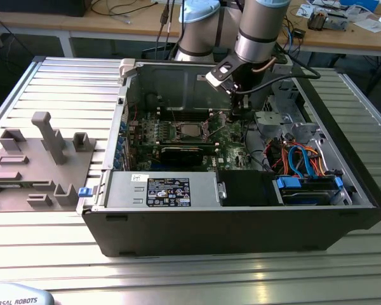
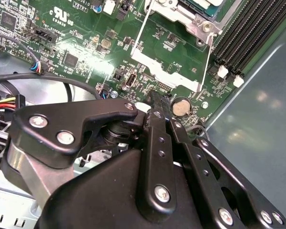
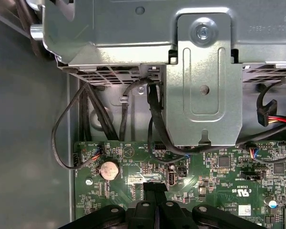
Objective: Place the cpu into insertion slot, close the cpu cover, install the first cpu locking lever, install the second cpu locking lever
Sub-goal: 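Close the cpu cover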
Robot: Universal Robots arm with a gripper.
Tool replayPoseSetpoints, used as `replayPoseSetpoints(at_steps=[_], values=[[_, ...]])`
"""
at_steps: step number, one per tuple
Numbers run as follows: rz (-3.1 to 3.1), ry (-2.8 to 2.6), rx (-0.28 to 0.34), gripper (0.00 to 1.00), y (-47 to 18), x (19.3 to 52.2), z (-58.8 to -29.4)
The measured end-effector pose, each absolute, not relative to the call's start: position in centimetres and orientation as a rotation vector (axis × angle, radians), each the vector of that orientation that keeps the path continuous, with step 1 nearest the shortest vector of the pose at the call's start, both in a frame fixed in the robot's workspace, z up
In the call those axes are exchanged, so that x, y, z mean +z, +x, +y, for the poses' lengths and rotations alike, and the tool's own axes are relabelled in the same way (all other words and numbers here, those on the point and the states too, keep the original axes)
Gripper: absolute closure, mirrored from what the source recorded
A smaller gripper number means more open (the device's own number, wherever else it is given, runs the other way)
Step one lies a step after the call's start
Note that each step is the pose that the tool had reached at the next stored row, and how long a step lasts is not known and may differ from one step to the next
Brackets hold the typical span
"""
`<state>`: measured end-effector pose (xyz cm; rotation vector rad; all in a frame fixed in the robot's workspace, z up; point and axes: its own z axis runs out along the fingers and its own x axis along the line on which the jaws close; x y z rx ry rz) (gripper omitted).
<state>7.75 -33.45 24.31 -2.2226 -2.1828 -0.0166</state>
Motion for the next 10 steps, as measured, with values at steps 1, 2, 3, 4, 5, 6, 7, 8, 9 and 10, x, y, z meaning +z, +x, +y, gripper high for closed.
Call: replayPoseSetpoints(at_steps=[1, 2, 3, 4, 5, 6, 7, 8, 9, 10], values=[[-2.183, -2.223, -0.017, 0.89, 7.75, 24.27, -33.45], [-2.183, -2.223, -0.017, 0.89, 7.73, 24.22, -33.45], [-2.183, -2.223, -0.017, 0.89, 7.70, 24.19, -33.45], [-2.183, -2.223, -0.017, 0.89, 7.62, 24.18, -33.45], [-2.183, -2.223, -0.017, 0.89, 7.53, 24.18, -33.46], [-2.183, -2.223, -0.016, 0.89, 7.34, 24.18, -33.46], [-2.183, -2.223, -0.017, 0.89, 7.24, 24.18, -33.46], [-2.183, -2.223, -0.017, 0.89, 7.12, 24.18, -33.46], [-2.183, -2.223, -0.017, 0.89, 7.03, 24.17, -33.47], [-2.183, -2.223, -0.017, 0.89, 6.95, 24.17, -33.47]])
